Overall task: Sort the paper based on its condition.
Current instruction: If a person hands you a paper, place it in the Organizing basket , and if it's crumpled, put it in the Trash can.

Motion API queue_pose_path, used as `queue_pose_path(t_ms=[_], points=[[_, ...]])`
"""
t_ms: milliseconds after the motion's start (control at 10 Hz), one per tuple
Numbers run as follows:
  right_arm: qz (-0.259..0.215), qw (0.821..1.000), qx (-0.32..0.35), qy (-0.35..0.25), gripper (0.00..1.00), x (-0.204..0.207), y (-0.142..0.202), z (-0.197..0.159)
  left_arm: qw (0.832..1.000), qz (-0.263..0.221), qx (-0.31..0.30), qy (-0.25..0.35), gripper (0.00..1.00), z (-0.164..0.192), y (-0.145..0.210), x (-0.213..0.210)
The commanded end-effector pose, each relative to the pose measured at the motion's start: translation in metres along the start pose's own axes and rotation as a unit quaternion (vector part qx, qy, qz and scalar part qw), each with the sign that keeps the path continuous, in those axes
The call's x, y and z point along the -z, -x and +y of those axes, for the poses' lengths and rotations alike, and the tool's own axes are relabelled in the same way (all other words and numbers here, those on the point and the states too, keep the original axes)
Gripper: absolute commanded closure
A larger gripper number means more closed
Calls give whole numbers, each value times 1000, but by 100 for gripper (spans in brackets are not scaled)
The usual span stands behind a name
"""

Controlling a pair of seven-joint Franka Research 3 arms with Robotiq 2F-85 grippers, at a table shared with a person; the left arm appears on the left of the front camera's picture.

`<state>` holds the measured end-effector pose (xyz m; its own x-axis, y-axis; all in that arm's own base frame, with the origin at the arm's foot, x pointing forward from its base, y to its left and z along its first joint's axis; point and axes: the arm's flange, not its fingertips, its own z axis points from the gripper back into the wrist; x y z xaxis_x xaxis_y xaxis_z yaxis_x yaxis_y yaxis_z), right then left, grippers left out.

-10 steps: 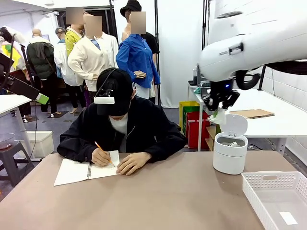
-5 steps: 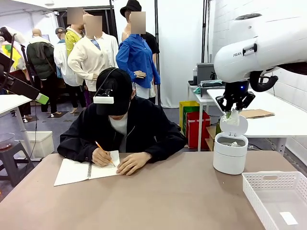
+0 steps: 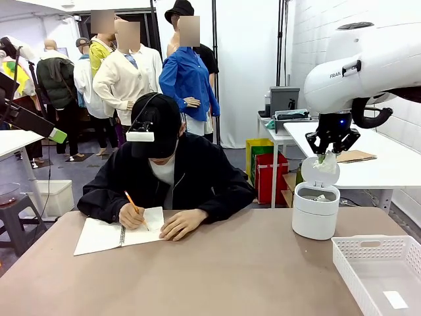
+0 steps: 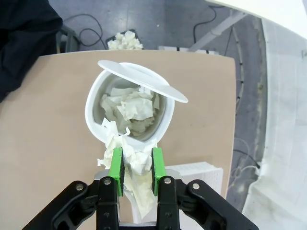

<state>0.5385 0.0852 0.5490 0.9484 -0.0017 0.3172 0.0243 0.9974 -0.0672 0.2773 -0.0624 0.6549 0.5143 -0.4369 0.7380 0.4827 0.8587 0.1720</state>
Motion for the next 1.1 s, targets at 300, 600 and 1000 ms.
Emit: queue_pose_path(t_ms=[300,600,1000], points=[[1,1000,0,17,15,3,-3,2,1000,3,-1,2,0,0,2,-1],[-8,999,-5,37,0,7,-8,4,1000,3,-1,2,0,0,2,-1],[-19,999,-26,36,0,2,-6,20,1000,3,-1,2,0,0,2,-1]])
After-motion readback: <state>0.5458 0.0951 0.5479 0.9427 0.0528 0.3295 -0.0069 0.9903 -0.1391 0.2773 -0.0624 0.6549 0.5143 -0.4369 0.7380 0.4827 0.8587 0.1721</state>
